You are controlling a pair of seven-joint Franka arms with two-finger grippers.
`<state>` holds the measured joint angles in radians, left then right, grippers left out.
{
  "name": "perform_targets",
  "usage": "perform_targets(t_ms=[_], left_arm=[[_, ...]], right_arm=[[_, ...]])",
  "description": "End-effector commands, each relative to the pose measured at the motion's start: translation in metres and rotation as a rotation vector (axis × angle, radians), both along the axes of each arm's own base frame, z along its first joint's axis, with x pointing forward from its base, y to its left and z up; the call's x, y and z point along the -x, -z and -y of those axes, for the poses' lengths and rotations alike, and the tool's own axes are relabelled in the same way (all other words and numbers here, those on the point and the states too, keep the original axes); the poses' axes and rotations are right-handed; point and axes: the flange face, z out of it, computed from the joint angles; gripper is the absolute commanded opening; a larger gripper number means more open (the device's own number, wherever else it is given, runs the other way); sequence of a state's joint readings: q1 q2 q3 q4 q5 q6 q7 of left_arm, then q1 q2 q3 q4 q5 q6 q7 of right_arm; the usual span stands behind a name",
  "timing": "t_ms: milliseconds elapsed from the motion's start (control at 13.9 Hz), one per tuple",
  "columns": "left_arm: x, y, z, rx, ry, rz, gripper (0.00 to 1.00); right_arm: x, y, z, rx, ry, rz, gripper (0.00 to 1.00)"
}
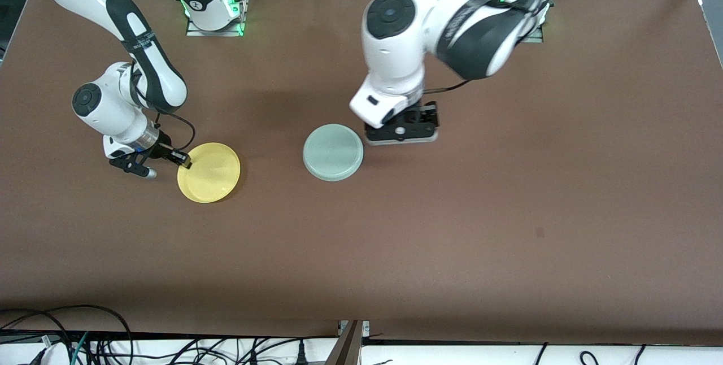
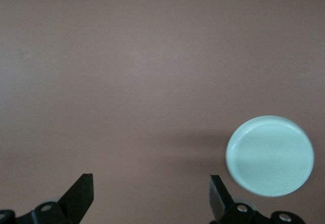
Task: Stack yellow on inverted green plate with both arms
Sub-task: 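Grasp the yellow plate rim with the right gripper while the left withdraws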
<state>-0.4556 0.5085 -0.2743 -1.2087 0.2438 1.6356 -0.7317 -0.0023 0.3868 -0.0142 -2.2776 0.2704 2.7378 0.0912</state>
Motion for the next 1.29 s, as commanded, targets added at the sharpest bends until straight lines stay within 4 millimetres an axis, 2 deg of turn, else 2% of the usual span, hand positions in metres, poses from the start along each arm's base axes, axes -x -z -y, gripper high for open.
perform_targets(t_ms=[0,144,288,360,432,576,719,791,935,1079,1223], left_arm=[[-0.006,-0.042,-0.061,0.007,0.077,-0.067,1.0],[-0.009,-0.067,-0.101,-0.011,0.136,-0.098,1.0],[-0.012,-0.083,-0.137,-0.024,0.192,-0.133,1.0],[-0.009,-0.098,-0.153,-0.024,0.226,-0.134,1.0],[-0.005,-0.113,-0.17,-0.029,0.251,-0.125,1.0],[-0.002,-0.127,-0.213,-0.047,0.26,-0.138,1.0],[0.009,-0.136,-0.251,-0.024,0.288,-0.154,1.0],[0.015,-0.139,-0.279,0.018,0.287,-0.146,1.0],[0.034,-0.144,-0.317,0.068,0.331,-0.095,1.0],[0.042,-0.134,-0.35,0.076,0.324,-0.087,1.0],[0.047,-0.118,-0.372,0.081,0.316,-0.082,1.0]], right_arm=[[-0.008,0.004,-0.003,-0.026,0.001,-0.022,0.0],[-0.016,-0.005,-0.011,-0.045,-0.02,-0.051,0.0],[-0.026,-0.029,-0.026,-0.085,-0.067,-0.116,0.0],[-0.031,-0.043,-0.033,-0.103,-0.077,-0.144,0.0],[-0.037,-0.065,-0.057,-0.123,-0.126,-0.153,0.0],[-0.045,-0.092,-0.078,-0.13,-0.182,-0.144,0.0],[-0.041,-0.098,-0.13,-0.153,-0.254,-0.147,0.0],[-0.041,-0.104,-0.154,-0.157,-0.273,-0.139,0.0],[-0.033,-0.108,-0.195,-0.158,-0.302,-0.143,0.0],[-0.02,-0.105,-0.238,-0.157,-0.364,-0.142,0.0],[-0.009,-0.095,-0.271,-0.154,-0.413,-0.132,0.0]])
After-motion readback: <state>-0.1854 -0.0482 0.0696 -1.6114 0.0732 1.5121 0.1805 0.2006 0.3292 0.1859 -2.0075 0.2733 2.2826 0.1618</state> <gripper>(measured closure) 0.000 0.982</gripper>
